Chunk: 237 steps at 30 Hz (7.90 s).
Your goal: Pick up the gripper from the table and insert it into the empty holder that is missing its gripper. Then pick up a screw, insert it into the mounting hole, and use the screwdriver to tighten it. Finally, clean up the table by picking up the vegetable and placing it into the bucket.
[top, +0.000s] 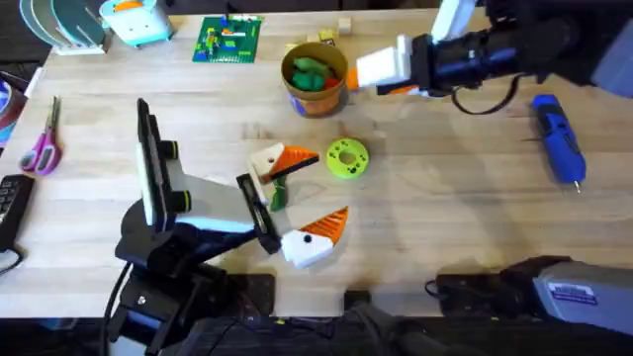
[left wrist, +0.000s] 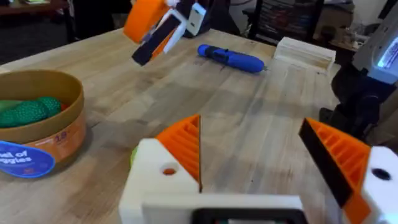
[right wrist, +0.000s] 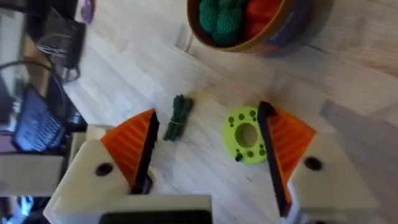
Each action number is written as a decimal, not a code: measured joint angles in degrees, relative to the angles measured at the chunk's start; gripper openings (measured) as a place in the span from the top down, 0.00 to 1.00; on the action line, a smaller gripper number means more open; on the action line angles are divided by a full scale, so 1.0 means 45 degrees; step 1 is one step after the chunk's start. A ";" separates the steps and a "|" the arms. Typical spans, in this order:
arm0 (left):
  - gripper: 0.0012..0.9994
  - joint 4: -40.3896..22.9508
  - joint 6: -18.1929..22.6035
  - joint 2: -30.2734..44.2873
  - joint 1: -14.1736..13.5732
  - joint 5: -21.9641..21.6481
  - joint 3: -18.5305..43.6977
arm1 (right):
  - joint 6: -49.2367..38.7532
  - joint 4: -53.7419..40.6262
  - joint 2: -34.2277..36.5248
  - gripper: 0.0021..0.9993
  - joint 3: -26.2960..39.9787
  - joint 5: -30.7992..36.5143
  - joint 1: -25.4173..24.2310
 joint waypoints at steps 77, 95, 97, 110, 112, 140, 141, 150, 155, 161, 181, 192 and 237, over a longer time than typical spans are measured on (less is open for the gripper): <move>0.01 -0.0005 0.0000 0.0000 0.0000 0.0049 0.0000 | -0.4580 -0.0308 0.1258 0.99 -0.2279 0.7405 0.5455; 0.01 -0.0005 0.0000 -0.0005 0.0000 0.0049 0.0000 | -0.4227 -0.0535 0.0819 0.99 -0.2279 0.7791 0.4022; 0.01 -0.0005 0.0000 0.0000 0.0000 0.0049 0.0000 | -0.4196 -0.0578 0.0555 0.99 -0.2281 0.7819 0.4012; 0.01 -0.0005 0.0000 -0.0002 0.0000 0.0049 0.0000 | -0.4147 -0.2506 -0.0046 0.99 -0.1949 0.7824 0.4012; 0.01 -0.0005 0.0000 -0.0005 0.0000 0.0049 0.0000 | -0.4147 -0.3342 -0.0071 0.99 -0.1360 0.7827 0.4012; 0.01 -0.0005 0.0000 -0.0001 0.0000 0.0049 0.0000 | -0.2779 -1.0056 0.3714 0.99 1.0389 0.7967 0.8885; 0.01 -0.0005 0.0000 -0.0004 0.0000 0.0049 0.0000 | -0.2773 -1.0052 0.3853 0.99 1.0513 0.7967 0.8979; 0.01 -0.0010 0.0123 0.0000 0.0000 0.0131 0.0000 | -0.2768 -0.9835 0.4374 0.99 1.0756 0.7967 0.9643; 0.01 -0.0024 0.0411 0.0000 0.0000 0.0384 0.0000 | -0.2773 -0.9663 0.4404 0.99 1.0767 0.7967 0.9738; 0.01 -0.0029 0.0529 0.0000 0.0000 0.0432 0.0000 | -0.2774 -0.9682 0.4404 0.99 1.0772 0.7967 0.9738; 0.01 -0.0049 0.0563 0.0000 0.0000 0.0534 0.0000 | -0.2773 -1.0100 0.5322 0.99 1.0806 0.7957 0.9738; 0.01 -0.0053 0.0568 0.0000 0.0000 0.0588 0.0000 | -0.2522 -1.0155 0.5306 0.72 1.0806 0.7910 0.9743; 0.99 -0.0053 0.0709 0.0000 0.0000 0.0627 0.0000 | -0.2848 -1.0795 -0.4735 0.02 0.5789 0.6124 0.6688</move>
